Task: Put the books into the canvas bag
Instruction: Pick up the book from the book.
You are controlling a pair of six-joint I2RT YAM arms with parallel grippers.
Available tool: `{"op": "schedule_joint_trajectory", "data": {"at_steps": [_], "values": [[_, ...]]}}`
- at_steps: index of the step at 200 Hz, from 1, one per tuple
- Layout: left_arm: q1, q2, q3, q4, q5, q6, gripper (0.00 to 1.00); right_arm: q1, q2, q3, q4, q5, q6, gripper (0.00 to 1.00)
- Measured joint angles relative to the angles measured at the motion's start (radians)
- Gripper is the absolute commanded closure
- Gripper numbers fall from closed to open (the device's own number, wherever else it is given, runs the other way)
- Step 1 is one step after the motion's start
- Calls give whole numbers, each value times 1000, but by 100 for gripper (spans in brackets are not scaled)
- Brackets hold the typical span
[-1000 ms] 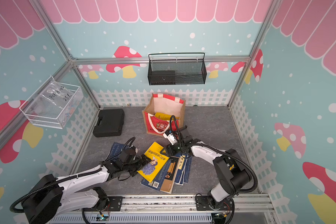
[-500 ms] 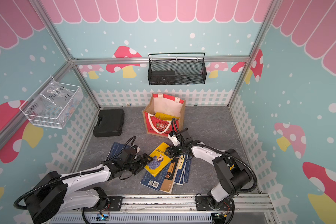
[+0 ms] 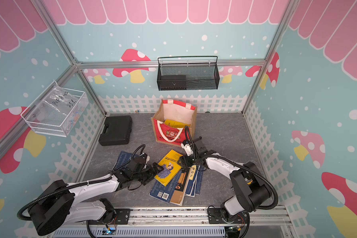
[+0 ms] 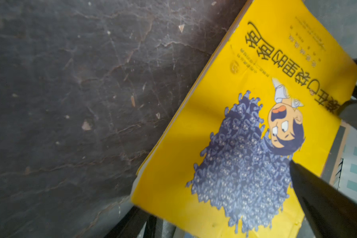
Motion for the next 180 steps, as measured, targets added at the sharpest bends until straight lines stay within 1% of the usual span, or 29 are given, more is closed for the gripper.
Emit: {"op": "schedule_joint_trajectory", "data": {"at_steps": [27,61,89,107,151,180], "values": [[0,2,0,3,0,0,1,-3,-6,0,31,-54,31,48],[1,8,0,14,0,0,1,-5,-23,0,55,-87,61,72],[2,12,0,19,2,0,1,-10,-34,3,82,-108,114,88],[2,12,0,21,2,3,1,-9,-66,3,93,-113,121,100],[17,11,7,10,14,54,1,-12,-159,2,84,-127,122,100],[34,-50,27,-29,27,147,1,-24,-264,3,50,-142,102,100]]}}
